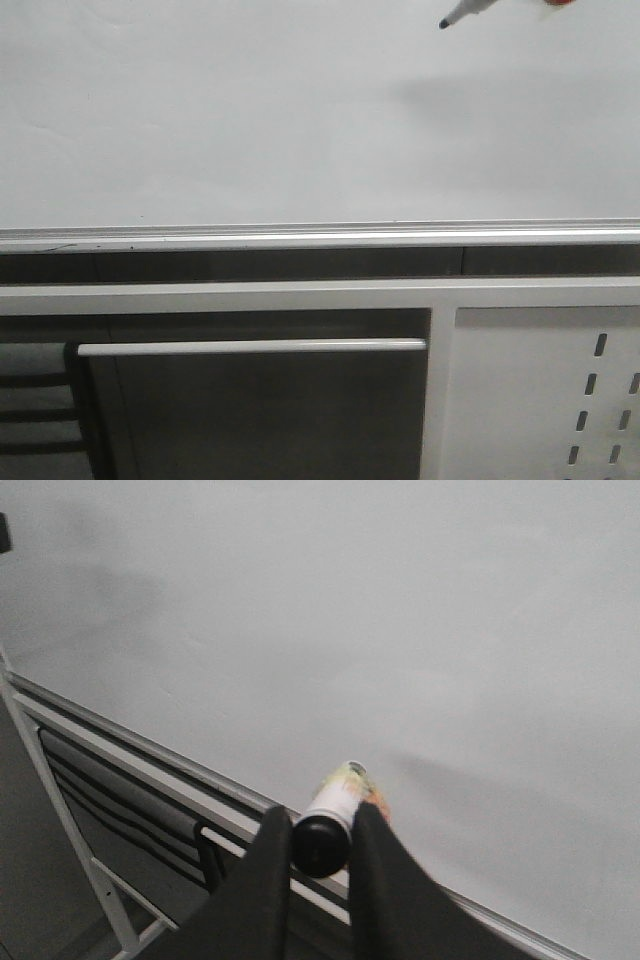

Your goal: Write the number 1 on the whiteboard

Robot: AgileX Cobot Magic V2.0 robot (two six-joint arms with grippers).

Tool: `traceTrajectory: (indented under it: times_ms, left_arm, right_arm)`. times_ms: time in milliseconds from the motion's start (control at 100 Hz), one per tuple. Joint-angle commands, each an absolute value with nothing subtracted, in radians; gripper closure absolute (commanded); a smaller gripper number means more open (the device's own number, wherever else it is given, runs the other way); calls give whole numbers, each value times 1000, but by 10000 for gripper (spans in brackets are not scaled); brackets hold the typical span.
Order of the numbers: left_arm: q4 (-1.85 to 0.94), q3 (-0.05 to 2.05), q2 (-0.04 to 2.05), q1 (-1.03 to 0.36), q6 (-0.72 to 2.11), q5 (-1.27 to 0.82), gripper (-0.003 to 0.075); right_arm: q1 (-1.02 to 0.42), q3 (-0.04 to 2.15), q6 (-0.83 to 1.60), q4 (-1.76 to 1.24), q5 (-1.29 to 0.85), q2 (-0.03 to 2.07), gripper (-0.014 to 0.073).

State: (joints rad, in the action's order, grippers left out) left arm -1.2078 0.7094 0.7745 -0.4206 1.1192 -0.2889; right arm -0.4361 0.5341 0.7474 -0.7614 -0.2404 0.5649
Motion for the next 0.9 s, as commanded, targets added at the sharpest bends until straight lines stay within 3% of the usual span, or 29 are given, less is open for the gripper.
traceTrajectory:
  times_ms: [0, 240, 530, 890]
  left_arm:
    - [-1247, 718, 754, -419, 1109, -245, 741]
    - [-1248, 718, 755, -419, 1109, -241, 741]
    - [-1240, 718, 755, -419, 1115, -233, 741]
    - [-1217, 718, 755, -419, 1115, -216, 741]
  right_arm:
    - [-437, 559, 755, -767, -147, 615, 635]
    - [-519, 616, 807, -765, -125, 695, 636]
    - [-632, 638, 807, -748, 96, 830, 636]
    - [-641, 638, 807, -734, 264, 1089, 636]
